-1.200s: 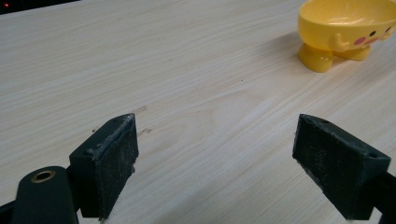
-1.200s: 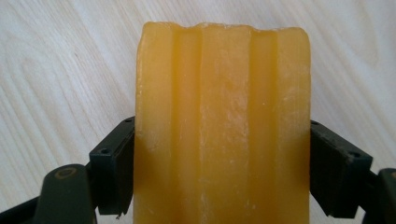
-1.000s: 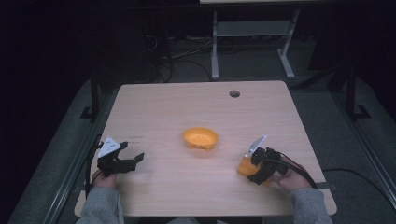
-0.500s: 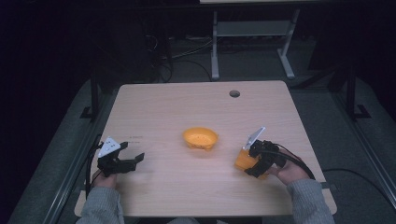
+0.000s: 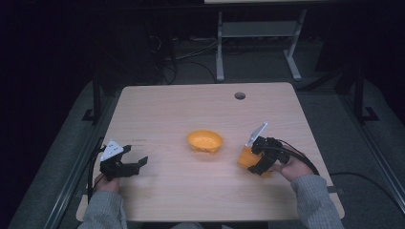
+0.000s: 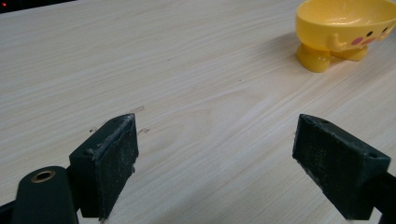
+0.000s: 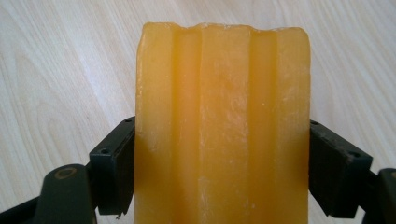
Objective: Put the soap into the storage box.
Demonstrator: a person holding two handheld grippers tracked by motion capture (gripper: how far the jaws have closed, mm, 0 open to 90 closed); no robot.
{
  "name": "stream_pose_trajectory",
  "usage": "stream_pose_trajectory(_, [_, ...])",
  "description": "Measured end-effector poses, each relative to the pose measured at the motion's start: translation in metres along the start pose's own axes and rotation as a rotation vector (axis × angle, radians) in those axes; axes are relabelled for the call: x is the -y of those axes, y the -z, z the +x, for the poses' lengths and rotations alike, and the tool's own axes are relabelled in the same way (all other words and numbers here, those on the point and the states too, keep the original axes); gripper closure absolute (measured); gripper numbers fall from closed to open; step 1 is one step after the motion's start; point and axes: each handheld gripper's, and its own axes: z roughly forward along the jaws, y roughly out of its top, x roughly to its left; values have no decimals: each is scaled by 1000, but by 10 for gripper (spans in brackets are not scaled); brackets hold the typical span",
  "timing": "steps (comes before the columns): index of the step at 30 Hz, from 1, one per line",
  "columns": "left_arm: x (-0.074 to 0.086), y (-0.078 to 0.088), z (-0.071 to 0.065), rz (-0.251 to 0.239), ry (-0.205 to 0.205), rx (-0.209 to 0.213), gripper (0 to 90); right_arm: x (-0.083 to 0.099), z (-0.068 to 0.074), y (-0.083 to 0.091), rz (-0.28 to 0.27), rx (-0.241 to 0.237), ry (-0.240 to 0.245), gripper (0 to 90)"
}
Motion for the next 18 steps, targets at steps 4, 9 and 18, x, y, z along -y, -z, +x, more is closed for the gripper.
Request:
stream_pose_trajectory(4, [0, 0, 0, 0, 0, -1, 138, -5, -2, 1, -1, -4, 8, 213])
stream_pose_trajectory(9, [0, 1, 1, -1, -1, -4, 138, -11, -6, 3, 0, -6, 16, 213])
stream_pose_trajectory(18, [0, 0, 0, -1, -1, -1, 138, -18, -8, 5, -21, -16, 29, 213])
